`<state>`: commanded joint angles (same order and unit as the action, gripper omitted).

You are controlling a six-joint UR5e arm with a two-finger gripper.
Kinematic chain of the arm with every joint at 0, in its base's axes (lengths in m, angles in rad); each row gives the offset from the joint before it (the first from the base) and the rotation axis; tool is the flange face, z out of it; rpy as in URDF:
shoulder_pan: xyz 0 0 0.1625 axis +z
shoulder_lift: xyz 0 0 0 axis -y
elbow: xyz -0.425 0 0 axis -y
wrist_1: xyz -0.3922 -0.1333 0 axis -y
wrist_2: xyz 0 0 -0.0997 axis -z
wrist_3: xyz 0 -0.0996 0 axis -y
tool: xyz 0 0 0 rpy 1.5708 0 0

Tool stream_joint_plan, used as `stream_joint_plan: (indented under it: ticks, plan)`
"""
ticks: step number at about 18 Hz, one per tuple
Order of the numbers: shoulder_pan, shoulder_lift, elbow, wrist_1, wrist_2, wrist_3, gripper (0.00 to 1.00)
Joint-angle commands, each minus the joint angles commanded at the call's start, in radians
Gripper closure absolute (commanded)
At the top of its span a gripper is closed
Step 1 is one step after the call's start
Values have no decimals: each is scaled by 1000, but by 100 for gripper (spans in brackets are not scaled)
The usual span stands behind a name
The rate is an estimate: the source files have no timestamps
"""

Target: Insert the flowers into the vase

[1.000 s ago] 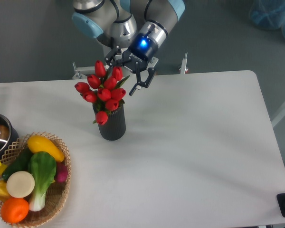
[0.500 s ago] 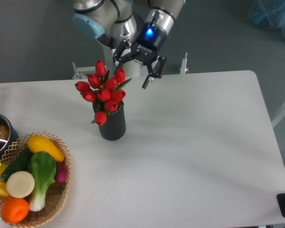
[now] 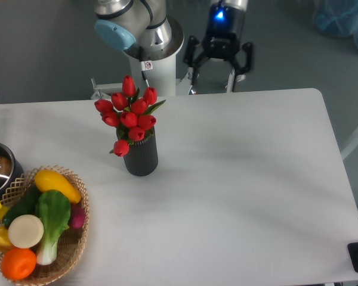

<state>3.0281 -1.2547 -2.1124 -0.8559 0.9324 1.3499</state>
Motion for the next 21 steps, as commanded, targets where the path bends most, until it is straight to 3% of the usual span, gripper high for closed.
stream_joint_plan:
  ticks: [4,8,11,15,18,21]
  plan:
    - [-3,-17,32,-3,164,0,0]
    - [-6,-22,37,-20,216,-3,0]
    - [-15,-23,80,-132,258,-2,0]
    - [-46,-64,224,-336,313,-3,0]
    - [-84,-116,325,-443,365,-12,0]
    - [-120,-158,383,-500,425,-17,0]
